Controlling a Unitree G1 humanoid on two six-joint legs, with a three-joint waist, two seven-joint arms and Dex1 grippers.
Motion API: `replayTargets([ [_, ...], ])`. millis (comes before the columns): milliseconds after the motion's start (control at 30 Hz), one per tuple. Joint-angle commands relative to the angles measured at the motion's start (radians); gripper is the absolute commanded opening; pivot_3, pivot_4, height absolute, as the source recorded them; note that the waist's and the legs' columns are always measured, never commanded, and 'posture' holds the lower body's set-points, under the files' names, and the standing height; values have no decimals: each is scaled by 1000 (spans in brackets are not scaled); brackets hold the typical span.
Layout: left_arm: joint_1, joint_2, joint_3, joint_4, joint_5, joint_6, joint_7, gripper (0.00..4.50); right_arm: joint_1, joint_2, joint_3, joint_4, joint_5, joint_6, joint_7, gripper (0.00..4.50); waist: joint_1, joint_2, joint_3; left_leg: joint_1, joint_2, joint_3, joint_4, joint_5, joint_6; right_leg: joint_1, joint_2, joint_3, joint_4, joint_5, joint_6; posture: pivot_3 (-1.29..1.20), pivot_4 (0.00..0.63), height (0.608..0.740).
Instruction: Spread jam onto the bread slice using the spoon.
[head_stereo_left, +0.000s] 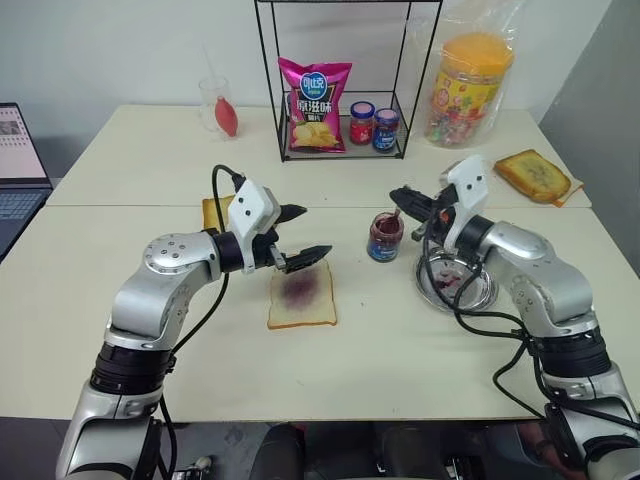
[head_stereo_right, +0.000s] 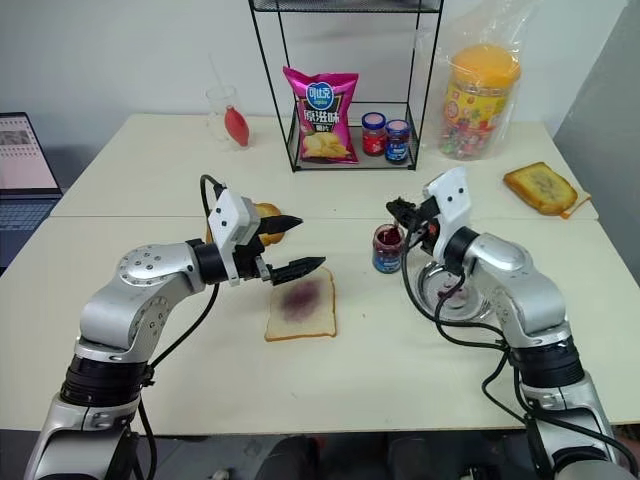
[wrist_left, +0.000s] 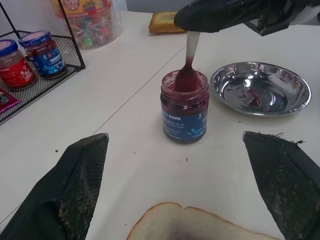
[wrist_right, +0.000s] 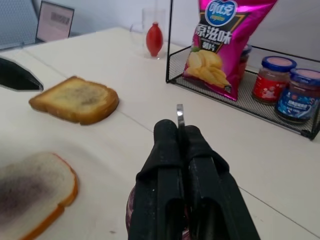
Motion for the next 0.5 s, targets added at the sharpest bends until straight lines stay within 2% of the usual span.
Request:
replayTargets([
  [33, -18, 8, 17, -24, -12, -8, -4, 4500, 4, -16, 49, -3, -123, -109, 32, 50, 0, 0, 0, 0, 0, 0, 0, 0, 0, 0, 0, 0, 0, 0, 0, 0, 150, 740],
  [267, -23, -1, 7, -20, -9, -11, -2, 4500, 30, 0, 91, 82, -258, -219, 45, 50, 1, 0, 0, 0, 0, 0, 0, 0, 0, 0, 0, 0, 0, 0, -1, 0, 150, 740],
  [500, -28, -6, 5, 0, -3, -23, -6, 4500, 27, 57, 84, 132, -274, -143, 47, 50, 0, 0, 0, 0, 0, 0, 0, 0, 0, 0, 0, 0, 0, 2, -4, 0, 150, 740],
])
